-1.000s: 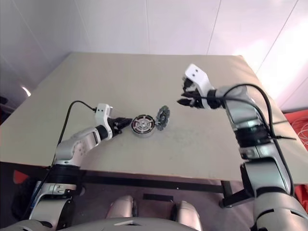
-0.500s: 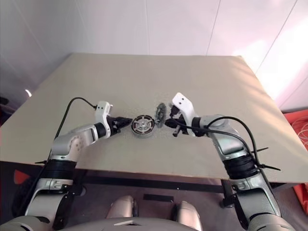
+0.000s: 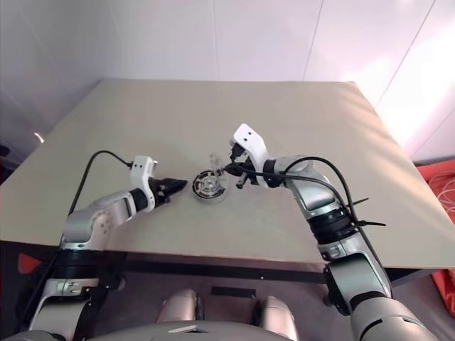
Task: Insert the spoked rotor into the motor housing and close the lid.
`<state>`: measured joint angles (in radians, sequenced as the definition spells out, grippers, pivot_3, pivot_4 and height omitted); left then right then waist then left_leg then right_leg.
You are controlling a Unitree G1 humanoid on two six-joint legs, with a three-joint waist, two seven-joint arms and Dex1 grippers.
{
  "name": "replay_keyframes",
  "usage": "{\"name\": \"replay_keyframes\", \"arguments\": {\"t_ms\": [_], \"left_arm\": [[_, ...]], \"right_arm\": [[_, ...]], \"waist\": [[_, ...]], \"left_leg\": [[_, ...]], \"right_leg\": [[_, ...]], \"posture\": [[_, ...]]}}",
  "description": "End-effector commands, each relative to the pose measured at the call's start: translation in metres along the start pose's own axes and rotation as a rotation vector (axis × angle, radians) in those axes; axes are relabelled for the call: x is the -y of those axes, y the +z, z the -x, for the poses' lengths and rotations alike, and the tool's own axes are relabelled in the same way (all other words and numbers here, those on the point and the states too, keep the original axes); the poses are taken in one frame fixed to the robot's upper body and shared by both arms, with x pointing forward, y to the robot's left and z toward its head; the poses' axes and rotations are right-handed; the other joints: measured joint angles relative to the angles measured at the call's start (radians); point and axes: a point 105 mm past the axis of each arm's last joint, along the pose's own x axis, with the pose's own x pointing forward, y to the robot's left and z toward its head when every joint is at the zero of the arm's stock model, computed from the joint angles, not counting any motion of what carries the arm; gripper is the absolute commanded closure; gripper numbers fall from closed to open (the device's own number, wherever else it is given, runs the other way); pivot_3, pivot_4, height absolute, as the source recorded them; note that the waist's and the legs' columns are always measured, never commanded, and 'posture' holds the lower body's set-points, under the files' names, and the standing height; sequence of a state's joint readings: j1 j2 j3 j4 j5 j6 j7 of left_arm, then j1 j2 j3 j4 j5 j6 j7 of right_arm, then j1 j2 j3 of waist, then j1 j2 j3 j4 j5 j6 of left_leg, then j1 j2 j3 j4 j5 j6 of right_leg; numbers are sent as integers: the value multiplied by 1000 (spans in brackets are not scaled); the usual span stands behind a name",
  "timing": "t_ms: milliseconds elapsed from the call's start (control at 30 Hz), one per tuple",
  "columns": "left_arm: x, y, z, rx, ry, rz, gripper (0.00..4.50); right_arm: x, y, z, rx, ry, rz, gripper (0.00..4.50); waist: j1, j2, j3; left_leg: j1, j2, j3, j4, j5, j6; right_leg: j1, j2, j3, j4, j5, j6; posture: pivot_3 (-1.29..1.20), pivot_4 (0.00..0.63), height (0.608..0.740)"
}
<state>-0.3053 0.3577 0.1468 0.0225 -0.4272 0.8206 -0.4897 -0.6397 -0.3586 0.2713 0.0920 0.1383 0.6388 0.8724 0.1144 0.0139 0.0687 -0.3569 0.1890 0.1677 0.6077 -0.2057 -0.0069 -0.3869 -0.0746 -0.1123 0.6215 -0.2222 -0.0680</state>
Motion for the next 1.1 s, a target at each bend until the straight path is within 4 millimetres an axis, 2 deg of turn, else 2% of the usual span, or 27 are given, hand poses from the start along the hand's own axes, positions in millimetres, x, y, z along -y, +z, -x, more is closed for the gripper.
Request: {"name": "replay_keyframes", "arguments": {"t_ms": [33,333,533,733,933,1033,1100], "left_arm": [[-9,20,12,68,36,-20,2180],[-13,24,17,79,59,-22,2180],[-14,28,19,82,64,-33,2180],[-16,32,21,78,66,-47,2180],[-17,35,19,85,70,-52,2180],[-22,41,19,109,88,-41,2180],[-24,44,19,119,92,-41,2180]], "right_arm": [[-8,14,-12,39,31,28,4476],[-21,-1,-46,40,59,-81,4476],[-18,-20,-57,-2,31,-128,4476],[-17,-45,-54,-62,12,-162,4476],[-7,-63,-37,-91,-34,-187,4476],[-1,-60,-33,-58,-76,-207,4476],[2,-44,-30,27,-80,-194,4476]], "waist": [[-4,0,0],[-13,0,0],[-18,0,0],[-18,0,0],[-17,-1,-1],[-18,-2,-1],[-18,-2,-1]], "left_leg": [[0,0,0,0,0,0],[1,0,0,0,0,-1],[3,0,0,0,0,-1],[13,0,0,-1,-1,2],[24,-1,0,-5,-2,2],[24,-1,0,-5,-2,2],[24,-1,0,-5,-2,2]], "right_leg": [[0,0,0,0,0,0],[2,0,0,0,1,-2],[3,0,0,0,3,-5],[14,0,0,-1,-1,1],[26,0,0,-9,-1,2],[27,0,0,-11,-1,2],[27,0,0,-11,-1,3]], "posture": [[0,0,740],[0,0,740],[0,0,740],[0,0,740],[0,0,740],[0,0,740],[0,0,740]]}}
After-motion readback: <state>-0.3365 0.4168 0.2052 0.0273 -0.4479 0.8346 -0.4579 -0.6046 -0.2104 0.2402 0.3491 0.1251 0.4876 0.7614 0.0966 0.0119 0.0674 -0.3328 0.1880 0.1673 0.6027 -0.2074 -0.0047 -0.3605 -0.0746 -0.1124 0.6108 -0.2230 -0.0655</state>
